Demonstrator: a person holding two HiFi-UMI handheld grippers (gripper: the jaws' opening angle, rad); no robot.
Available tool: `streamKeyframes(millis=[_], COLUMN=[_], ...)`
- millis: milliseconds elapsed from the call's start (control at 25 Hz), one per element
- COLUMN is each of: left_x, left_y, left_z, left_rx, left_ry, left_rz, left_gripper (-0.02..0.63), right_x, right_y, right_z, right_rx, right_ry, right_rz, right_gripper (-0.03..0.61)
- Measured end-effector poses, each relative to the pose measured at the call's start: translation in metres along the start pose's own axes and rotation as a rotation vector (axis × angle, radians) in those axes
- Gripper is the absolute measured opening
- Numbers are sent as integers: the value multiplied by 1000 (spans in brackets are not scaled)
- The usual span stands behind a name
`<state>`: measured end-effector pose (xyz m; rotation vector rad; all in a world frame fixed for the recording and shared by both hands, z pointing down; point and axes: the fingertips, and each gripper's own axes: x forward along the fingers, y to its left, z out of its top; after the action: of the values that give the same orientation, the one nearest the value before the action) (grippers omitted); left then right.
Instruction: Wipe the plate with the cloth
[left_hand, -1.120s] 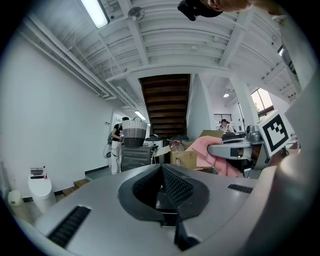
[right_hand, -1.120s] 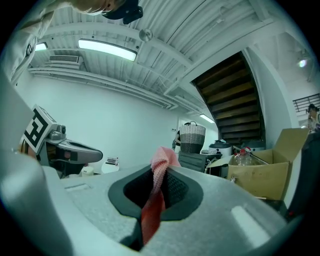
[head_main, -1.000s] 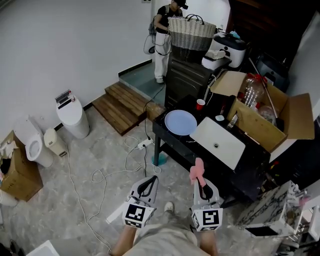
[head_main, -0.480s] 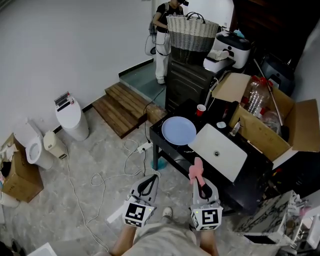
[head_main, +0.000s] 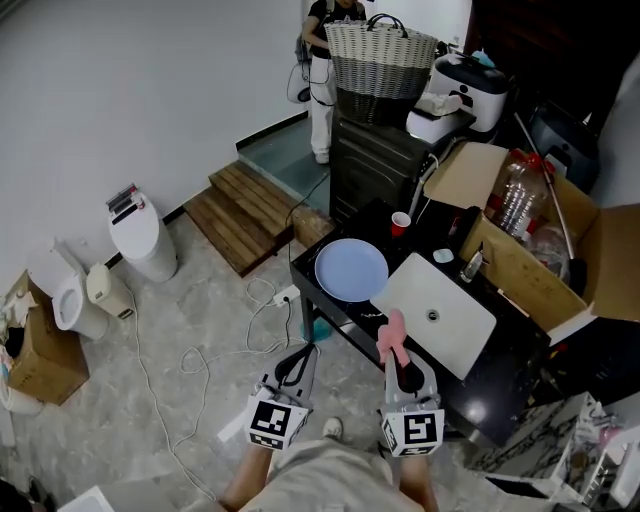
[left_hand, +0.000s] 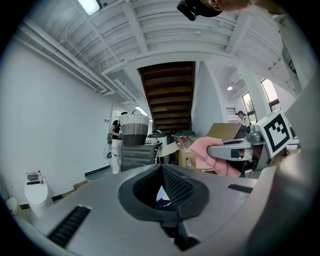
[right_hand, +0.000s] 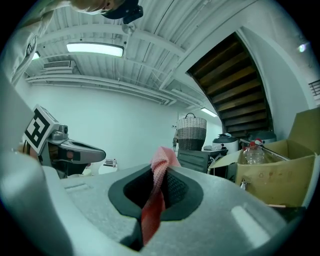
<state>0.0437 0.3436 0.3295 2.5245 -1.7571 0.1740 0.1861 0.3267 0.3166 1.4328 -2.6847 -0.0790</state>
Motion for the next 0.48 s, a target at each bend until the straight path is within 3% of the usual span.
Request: streamKeyframes(millis=[480], left_x=[57], left_y=[6], left_z=[10], left_rx=[6], left_ry=[-4], left_rz=[38], left_gripper=[3], right_x=[46], right_y=[-42], right_z=[-3], right_rx=[12], right_ry=[-16], right_rz=[48], right_gripper=[21])
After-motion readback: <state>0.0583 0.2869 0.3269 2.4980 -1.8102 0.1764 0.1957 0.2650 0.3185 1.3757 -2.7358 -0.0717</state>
